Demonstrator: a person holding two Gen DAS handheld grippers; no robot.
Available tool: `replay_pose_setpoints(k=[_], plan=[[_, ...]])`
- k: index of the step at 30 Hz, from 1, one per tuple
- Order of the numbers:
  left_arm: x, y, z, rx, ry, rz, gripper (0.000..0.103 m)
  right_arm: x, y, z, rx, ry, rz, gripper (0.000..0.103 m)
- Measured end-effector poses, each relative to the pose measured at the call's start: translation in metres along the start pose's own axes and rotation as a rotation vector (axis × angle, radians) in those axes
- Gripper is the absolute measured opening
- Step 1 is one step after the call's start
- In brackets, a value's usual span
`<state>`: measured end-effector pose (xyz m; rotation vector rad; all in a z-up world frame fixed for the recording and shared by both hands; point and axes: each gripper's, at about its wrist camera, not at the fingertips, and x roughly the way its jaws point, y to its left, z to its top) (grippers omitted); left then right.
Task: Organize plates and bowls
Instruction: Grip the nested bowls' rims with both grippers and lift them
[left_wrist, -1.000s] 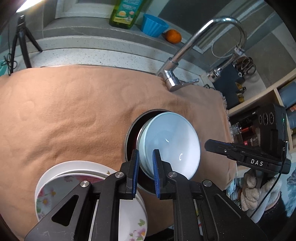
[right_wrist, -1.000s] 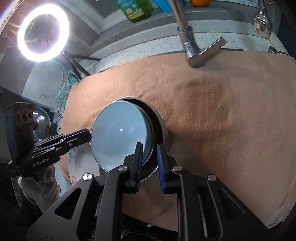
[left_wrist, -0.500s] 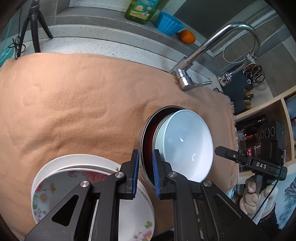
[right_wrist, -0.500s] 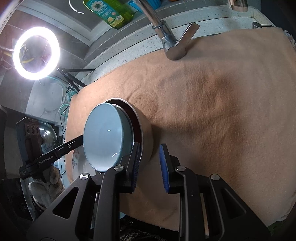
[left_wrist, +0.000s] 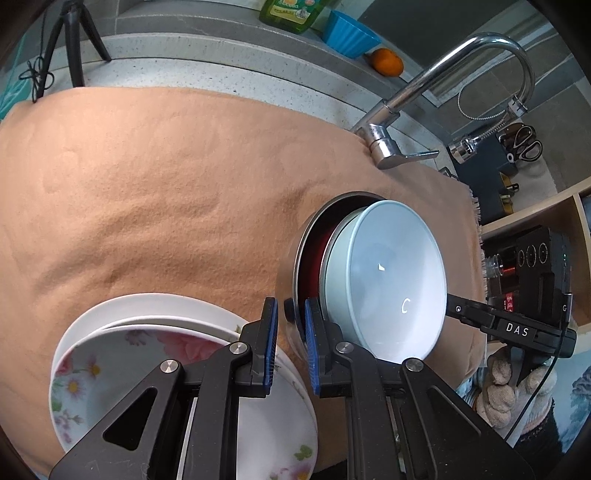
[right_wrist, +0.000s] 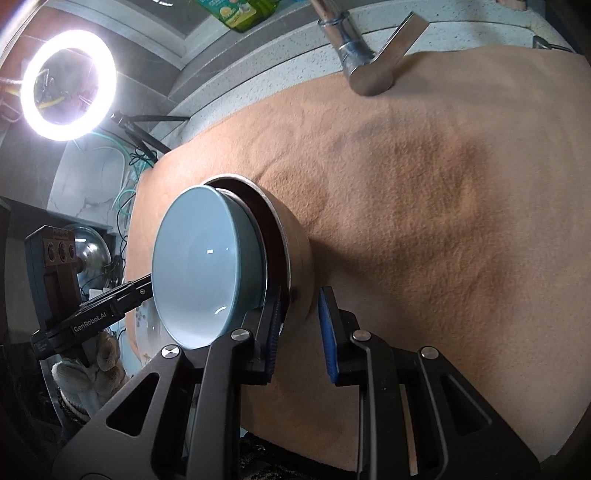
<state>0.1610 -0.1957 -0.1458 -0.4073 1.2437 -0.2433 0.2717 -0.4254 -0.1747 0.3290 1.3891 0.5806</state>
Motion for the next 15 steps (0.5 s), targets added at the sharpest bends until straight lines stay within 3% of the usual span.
replay_pose_setpoints(k=[5,15], plan=[[0.0026,-0.0019,-0.0014,-0.012,0.004,-0.007,0.011,0.0037,0.002,0.0003,-0.013,0.013,0.008,0.014],[0.0011,-0.0102,-0.0074,-0.007,-0.023,0.04,0.01,-0.0005,0.0079,0.0021,-0.038,0.01,-0.014,0.014]])
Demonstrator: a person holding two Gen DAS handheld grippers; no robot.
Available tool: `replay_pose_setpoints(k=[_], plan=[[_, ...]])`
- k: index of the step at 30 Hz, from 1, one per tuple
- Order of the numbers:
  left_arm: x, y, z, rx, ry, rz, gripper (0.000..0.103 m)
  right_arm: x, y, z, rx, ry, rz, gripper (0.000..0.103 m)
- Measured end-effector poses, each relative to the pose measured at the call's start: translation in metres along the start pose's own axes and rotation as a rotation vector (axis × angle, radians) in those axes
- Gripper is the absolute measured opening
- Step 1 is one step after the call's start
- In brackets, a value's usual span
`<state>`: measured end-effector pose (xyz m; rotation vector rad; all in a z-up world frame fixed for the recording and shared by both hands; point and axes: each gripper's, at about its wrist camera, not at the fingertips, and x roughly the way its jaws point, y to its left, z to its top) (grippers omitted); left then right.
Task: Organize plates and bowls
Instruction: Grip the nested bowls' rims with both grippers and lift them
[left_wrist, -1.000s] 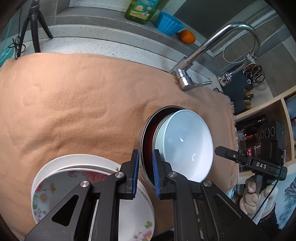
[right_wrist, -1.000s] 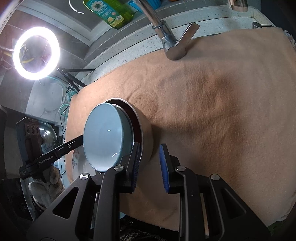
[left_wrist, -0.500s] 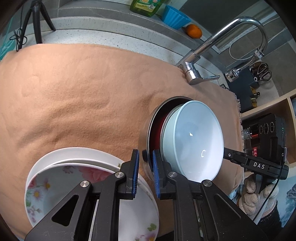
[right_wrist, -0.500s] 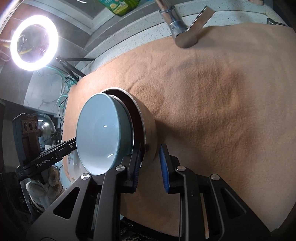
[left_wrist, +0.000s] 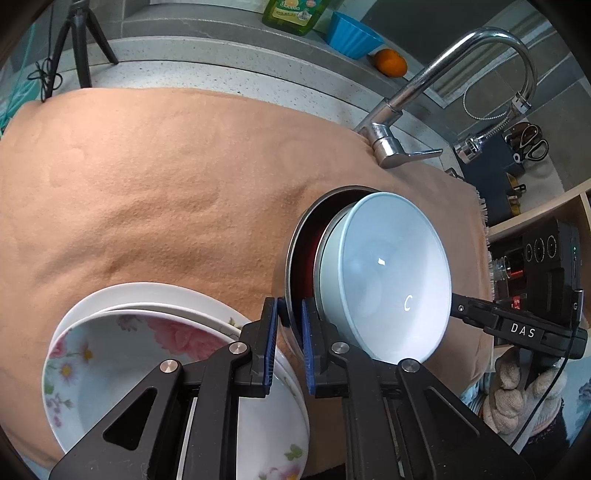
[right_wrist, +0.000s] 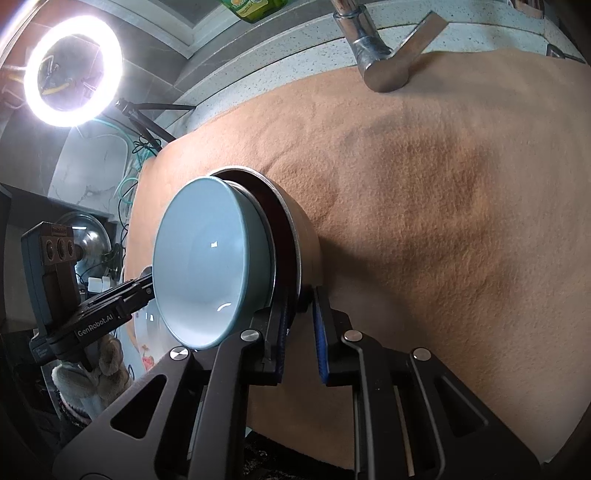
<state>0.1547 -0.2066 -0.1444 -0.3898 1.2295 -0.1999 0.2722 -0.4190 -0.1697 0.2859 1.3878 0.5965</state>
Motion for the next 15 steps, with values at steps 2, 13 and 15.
replay_pose_setpoints(k=[2,13,15], plan=[[-0.002,-0.001,0.0,0.003,-0.004,-0.004,0.01,-0.002,0.001,0.0,0.003,-0.004,-0.001,0.014],[-0.031,-0.002,0.007,0.057,-0.024,-0.043,0.01,-0.026,0.022,-0.006,0.008,-0.047,-0.011,0.014],[-0.041,0.001,0.007,0.064,-0.034,-0.052,0.01,-0.032,0.033,-0.009,-0.005,-0.058,-0.014,0.014]])
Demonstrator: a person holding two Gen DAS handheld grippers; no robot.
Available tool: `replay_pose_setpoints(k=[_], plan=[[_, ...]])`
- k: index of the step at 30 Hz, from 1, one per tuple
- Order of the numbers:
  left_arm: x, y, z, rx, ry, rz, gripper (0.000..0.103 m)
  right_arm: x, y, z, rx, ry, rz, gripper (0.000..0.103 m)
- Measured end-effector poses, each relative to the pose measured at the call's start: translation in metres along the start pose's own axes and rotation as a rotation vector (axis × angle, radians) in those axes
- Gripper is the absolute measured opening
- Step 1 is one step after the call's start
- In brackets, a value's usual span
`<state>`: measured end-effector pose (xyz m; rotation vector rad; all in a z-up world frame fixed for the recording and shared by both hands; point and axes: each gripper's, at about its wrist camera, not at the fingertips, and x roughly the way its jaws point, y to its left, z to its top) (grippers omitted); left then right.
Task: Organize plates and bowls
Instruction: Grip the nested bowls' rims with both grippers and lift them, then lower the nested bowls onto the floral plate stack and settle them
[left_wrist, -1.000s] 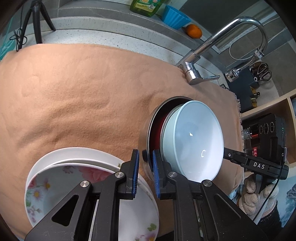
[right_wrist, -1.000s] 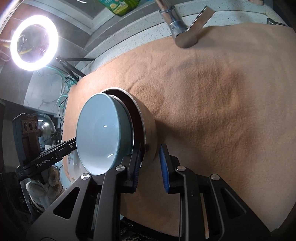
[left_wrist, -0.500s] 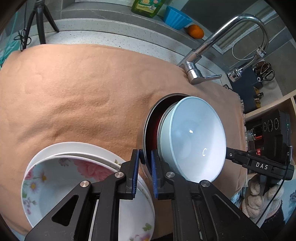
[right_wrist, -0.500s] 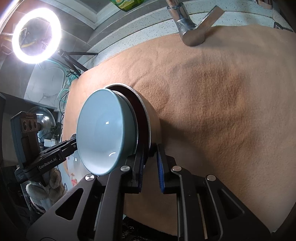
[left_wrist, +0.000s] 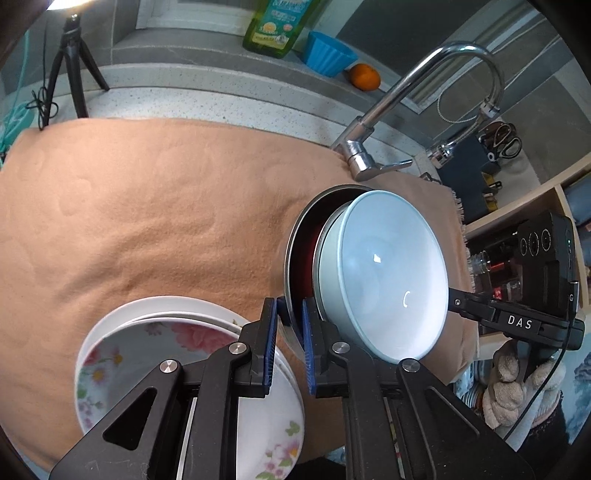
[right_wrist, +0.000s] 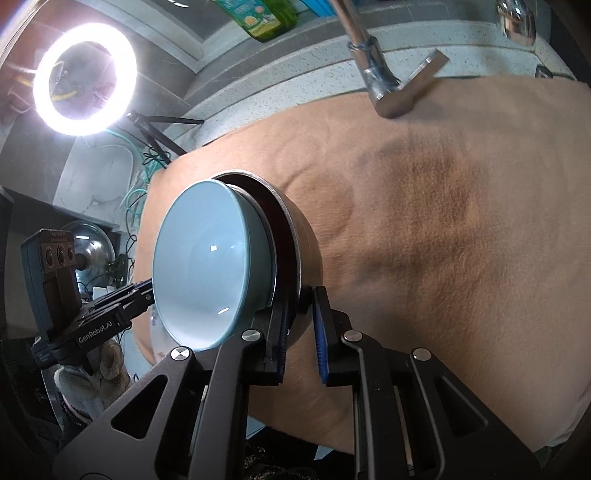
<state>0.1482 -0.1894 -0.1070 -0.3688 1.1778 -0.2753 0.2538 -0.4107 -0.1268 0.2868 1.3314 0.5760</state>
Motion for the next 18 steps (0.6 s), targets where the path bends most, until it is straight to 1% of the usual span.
replay_pose_setpoints(k=[4,8,18], plan=[[-0.022,0.007,-0.002,0.004,-0.028,-0.017,0.01,-0.008,0.023,-0.005,-0.028,-0.014,0.004,0.014],[-0.042,0.02,-0.009,-0.006,-0.049,-0.021,0.01,-0.008,0.044,-0.013,-0.058,-0.008,0.014,0.014],[-0.065,0.058,-0.034,-0.058,-0.045,0.001,0.009,0.023,0.09,-0.03,-0.118,0.063,0.036,0.014]])
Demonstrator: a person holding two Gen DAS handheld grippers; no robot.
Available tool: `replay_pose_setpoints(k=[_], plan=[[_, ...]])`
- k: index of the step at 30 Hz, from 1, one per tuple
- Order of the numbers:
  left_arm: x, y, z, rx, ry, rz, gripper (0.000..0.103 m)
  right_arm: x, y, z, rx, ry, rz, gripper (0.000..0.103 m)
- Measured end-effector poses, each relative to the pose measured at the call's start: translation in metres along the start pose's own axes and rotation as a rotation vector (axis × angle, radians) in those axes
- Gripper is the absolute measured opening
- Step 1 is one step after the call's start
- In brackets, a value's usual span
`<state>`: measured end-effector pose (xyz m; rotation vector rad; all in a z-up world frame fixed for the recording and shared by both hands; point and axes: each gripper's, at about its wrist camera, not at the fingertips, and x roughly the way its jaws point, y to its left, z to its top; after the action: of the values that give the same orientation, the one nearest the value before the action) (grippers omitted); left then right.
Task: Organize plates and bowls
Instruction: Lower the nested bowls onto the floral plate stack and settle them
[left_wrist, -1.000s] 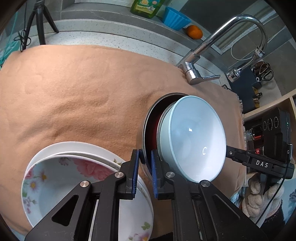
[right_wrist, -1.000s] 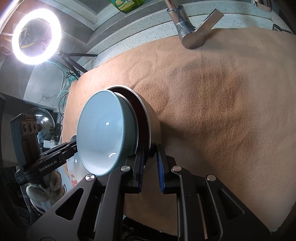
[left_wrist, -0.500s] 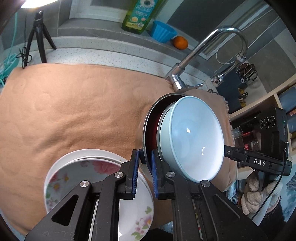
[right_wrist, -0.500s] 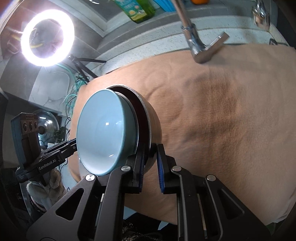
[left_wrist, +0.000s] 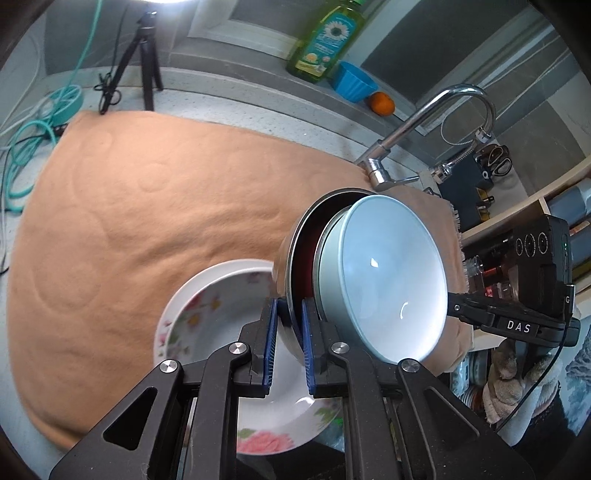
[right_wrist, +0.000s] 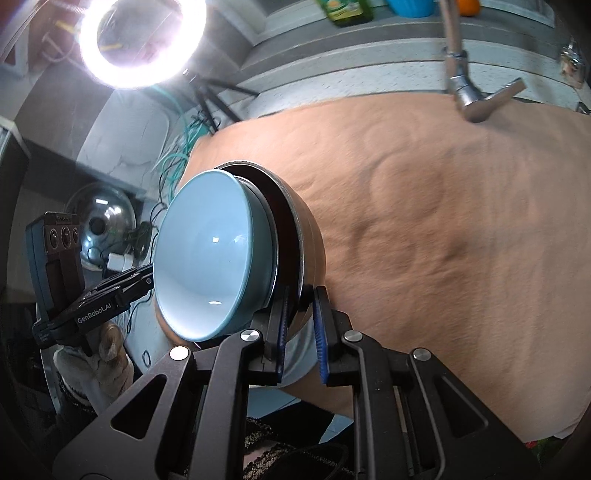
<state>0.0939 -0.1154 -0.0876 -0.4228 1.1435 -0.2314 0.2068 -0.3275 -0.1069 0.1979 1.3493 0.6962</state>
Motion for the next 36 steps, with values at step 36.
replay_pose_setpoints(k=[36], plan=[[-0.005,0.054,-0.032,-0.062,0.065,0.016,0.009,0.045,0.033,-0.028,-0.008,0.104,-0.007,0.015]])
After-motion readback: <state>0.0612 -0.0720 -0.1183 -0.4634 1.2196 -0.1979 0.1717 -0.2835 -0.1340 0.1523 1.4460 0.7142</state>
